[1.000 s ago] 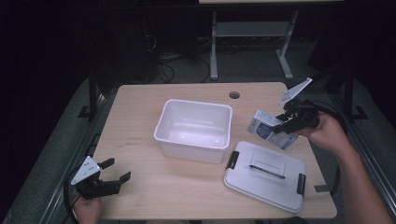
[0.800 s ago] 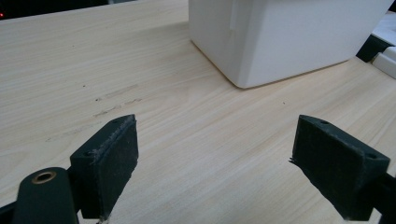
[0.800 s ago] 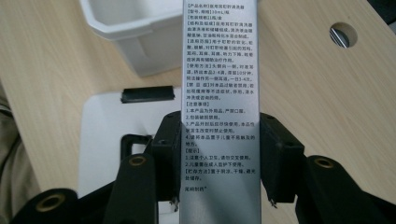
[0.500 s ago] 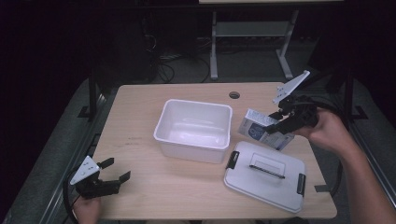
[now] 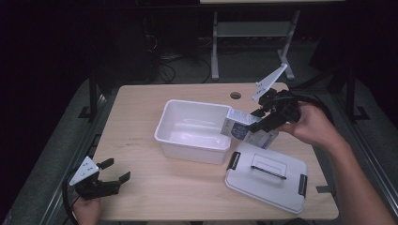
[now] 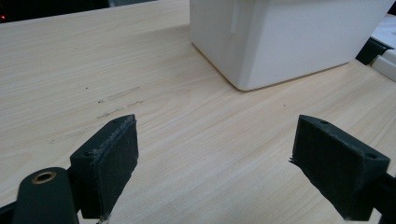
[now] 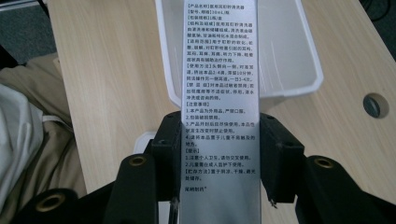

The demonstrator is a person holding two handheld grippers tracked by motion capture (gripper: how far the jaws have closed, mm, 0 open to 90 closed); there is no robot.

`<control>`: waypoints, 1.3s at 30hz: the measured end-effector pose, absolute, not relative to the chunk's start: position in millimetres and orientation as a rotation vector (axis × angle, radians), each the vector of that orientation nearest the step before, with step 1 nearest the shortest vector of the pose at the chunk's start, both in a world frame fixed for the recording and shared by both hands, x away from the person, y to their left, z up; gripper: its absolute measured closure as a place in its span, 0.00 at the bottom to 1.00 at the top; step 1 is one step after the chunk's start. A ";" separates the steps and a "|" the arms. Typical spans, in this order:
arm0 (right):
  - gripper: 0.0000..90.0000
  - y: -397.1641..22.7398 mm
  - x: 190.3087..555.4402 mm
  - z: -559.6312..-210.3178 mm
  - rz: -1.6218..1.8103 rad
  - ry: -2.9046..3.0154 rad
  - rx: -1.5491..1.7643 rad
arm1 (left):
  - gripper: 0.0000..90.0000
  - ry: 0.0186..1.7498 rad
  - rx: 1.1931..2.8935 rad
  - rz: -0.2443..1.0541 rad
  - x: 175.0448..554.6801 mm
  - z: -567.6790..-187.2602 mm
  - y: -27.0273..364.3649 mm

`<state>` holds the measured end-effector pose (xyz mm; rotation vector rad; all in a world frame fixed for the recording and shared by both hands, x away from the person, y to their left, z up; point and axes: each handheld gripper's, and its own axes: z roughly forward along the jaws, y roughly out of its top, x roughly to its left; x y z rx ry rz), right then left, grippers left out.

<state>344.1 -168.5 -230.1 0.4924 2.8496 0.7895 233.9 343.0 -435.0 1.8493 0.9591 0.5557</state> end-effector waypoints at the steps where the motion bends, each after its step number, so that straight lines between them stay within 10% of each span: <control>1: 0.61 -165.4 344.5 -228.9 0.798 2.851 0.486 | 0.15 0.958 1.849 0.556 233.8 -435.0 343.1; 39: 0.61 -84.6 374.4 -230.9 0.806 2.906 0.376 | 0.15 0.961 1.844 0.554 233.6 -435.0 344.6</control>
